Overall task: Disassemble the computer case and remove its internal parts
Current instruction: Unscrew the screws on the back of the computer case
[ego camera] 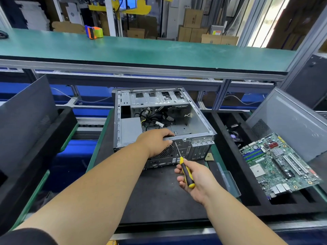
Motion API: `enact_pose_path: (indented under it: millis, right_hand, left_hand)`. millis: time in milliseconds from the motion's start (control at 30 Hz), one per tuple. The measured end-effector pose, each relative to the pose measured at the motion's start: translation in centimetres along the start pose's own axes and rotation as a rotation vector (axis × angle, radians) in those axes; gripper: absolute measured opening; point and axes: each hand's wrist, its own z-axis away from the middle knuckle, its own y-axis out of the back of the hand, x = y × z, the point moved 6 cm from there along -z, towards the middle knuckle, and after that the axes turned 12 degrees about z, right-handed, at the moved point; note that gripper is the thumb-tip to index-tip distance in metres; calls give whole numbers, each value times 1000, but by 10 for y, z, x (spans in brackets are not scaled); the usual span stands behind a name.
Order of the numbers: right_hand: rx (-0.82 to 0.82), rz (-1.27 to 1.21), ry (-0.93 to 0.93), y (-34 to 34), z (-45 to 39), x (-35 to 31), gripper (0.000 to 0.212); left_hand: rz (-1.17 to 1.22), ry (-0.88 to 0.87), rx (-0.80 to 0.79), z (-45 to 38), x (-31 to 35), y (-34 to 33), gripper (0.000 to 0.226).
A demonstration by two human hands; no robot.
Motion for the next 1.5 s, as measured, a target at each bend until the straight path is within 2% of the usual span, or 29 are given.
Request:
enact_pose_path:
  millis: [200,300,400,533,733,900,967,1133,1367,1500]
  right_hand:
    - [17,-17,11,-7,-3,2,16]
    - [70,94,52,-8,-4,1,12]
    - [106,135,44,-6,-3,0,22]
    - [23,25,-29,-4,1,2,39]
    - [70,121,34,1,3,-2,24]
    - [67,66,65,-5,-2,-1,16]
    - [59,63,51,-7,-3,0,18]
    - [-25,-4,-22,-10,-3,3,38]
    - [73,84,44,-2,-2,0,15]
    - [73,25,67,-6,-6,1,12]
  left_hand:
    - [7,12,-2,0,1,0,29]
    - [9,11,-2,1,1,1,29]
    - [10,10,-2,1,2,1,28]
    - [18,9,-4,1,3,1,29]
    - [29,20,-5,1,2,1,28]
    - [32,18,-5,-1,2,1,28]
    - [37,15,-6,-1,1,1,28]
    - [29,4,-1,-1,1,0,28]
    - [21,4,1,-1,1,1,29]
    - [25,7,-2,-2,0,0,28]
